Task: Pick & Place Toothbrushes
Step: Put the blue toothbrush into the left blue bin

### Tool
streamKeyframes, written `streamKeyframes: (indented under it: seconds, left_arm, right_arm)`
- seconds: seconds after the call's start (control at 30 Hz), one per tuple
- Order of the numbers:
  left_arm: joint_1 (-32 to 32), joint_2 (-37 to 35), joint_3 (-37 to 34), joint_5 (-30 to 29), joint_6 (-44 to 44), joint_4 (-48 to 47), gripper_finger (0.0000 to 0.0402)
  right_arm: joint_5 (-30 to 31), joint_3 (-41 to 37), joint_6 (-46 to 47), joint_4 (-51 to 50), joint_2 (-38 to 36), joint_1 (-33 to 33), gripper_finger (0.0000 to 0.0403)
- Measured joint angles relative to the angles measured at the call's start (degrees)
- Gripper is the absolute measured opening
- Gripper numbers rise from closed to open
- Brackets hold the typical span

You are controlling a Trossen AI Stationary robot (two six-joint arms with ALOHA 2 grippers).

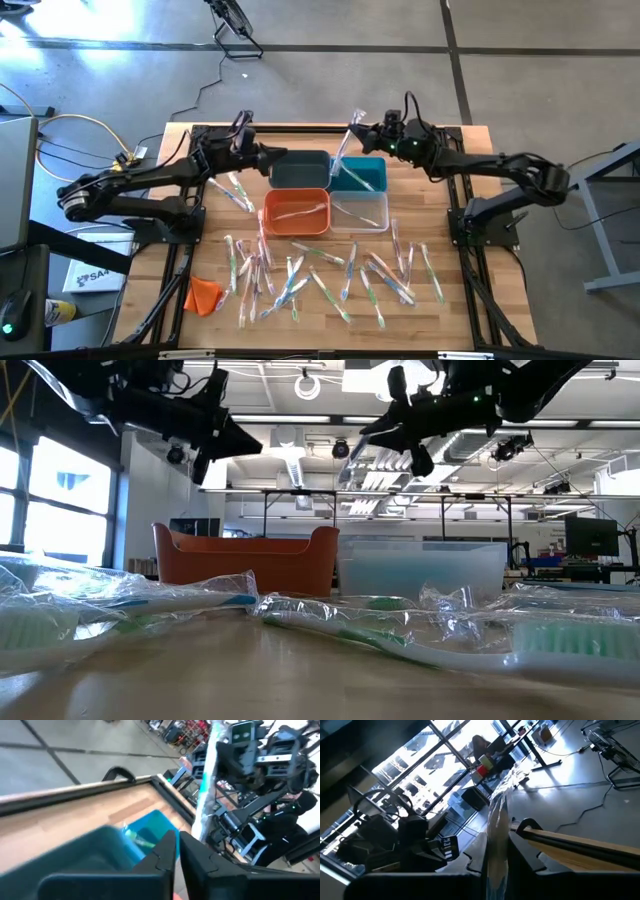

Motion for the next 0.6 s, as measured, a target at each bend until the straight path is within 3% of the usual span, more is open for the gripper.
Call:
streamKeyframes:
  seconds: [0.23,0.47,0.6]
  left_arm:
    - [2.6,3.9,5.6,0.3,1.6,-6.8,0.0106]
    - [8.7,8.7,9.1,14.0,4.2,-5.4,0.0124]
    - [10.3,11.4,9.6,18.0,4.5,1.2,0.0125]
  right_arm:
    - [-1.8,5.5,-6.9,-0.2,3.6,-0.3,0.0043]
    - [-5.7,10.1,-11.7,-1.6,6.9,-1.6,0.0043]
    - [-8.6,11.6,-11.8,-1.7,8.4,-2.9,0.0043]
